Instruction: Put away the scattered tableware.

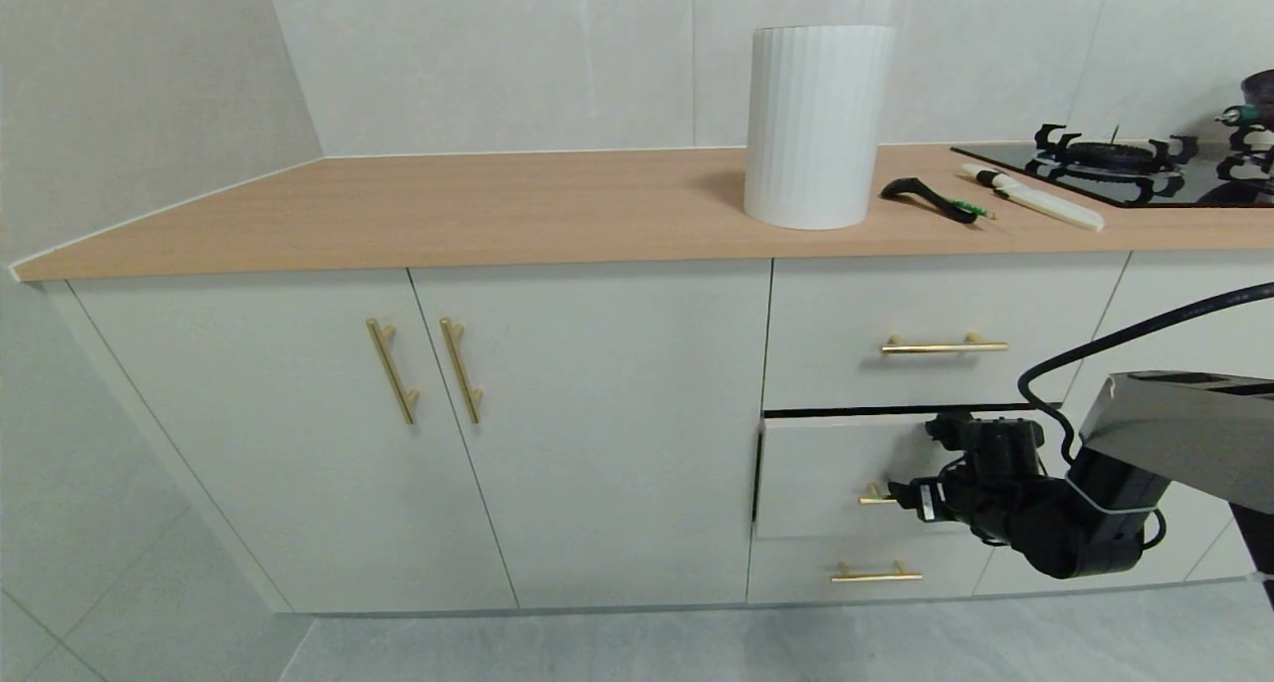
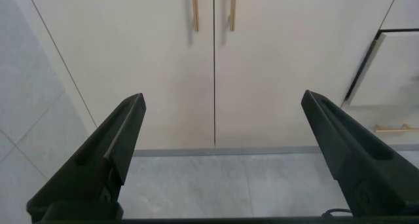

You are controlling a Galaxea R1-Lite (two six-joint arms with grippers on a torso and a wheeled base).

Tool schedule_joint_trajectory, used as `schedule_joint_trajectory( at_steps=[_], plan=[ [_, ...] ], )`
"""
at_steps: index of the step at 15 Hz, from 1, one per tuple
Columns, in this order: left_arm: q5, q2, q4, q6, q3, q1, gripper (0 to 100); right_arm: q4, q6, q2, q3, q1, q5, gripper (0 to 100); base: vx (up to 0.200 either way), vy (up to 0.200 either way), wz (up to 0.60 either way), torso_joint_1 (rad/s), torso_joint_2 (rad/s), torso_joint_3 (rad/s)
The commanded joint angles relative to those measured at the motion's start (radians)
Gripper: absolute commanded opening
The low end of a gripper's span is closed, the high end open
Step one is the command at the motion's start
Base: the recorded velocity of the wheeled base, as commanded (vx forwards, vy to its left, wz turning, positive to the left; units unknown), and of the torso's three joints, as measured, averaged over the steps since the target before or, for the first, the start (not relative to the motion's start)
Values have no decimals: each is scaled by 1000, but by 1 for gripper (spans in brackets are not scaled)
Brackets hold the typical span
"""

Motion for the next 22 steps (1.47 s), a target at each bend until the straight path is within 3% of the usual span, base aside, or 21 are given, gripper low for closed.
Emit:
schedule_joint_trajectory(
  at_steps=[1,4,8,16,20,22],
  plan=[
    [0,1,0,0,0,0,100,3,-4,-88,73,0,10,100,0,0,0,0,0,0],
    [0,1,0,0,0,0,100,76,-4,-355,209,2,106,100,0,0,0,0,0,0],
    [0,1,0,0,0,0,100,367,2,-734,208,69,144,100,0,0,0,0,0,0],
    [0,1,0,0,0,0,100,365,21,-491,48,86,72,100,0,0,0,0,0,0],
    [0,1,0,0,0,0,100,203,58,-350,19,55,69,100,0,0,0,0,0,0],
    [0,1,0,0,0,0,100,200,58,-336,5,55,67,100,0,0,0,0,0,0]
  ],
)
